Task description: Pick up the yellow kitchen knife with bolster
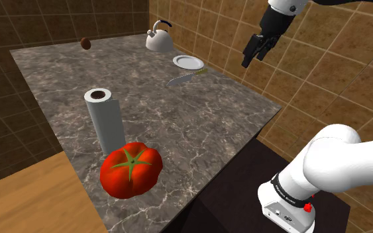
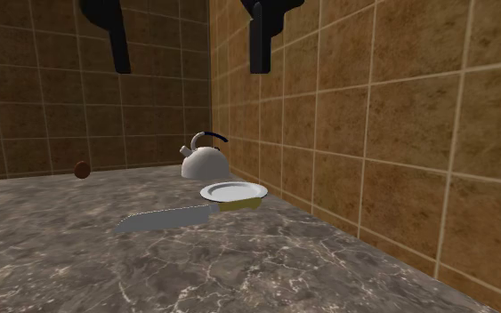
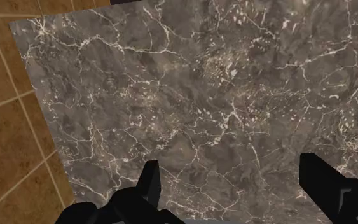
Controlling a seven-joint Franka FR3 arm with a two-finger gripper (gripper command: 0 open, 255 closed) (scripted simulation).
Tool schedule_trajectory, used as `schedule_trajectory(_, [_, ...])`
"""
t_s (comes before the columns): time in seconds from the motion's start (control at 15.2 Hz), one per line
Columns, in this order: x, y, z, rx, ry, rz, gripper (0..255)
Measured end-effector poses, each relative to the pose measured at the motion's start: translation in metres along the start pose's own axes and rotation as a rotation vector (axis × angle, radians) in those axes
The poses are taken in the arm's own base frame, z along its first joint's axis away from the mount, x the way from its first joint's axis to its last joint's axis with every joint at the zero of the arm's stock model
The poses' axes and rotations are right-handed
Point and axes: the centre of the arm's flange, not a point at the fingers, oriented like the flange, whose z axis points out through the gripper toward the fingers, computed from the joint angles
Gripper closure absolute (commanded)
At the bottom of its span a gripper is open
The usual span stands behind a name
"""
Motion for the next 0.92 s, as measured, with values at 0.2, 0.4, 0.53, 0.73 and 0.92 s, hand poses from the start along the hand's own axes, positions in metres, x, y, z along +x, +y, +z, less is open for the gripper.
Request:
schedule_trajectory(0.2, [0.014, -0.006, 0.007, 0.003, -0.008, 0.056, 0])
schedule_trajectory(0.4, [0.039, -0.021, 0.026, 0.008, -0.027, 0.189, 0])
schedule_trajectory(0.53, [0.066, -0.026, 0.042, 0.013, -0.04, 0.287, 0])
schedule_trajectory(0.73, [0.103, -0.028, 0.065, 0.02, -0.06, 0.433, 0])
schedule_trajectory(0.92, [0.132, -0.033, 0.092, 0.027, -0.08, 0.579, 0])
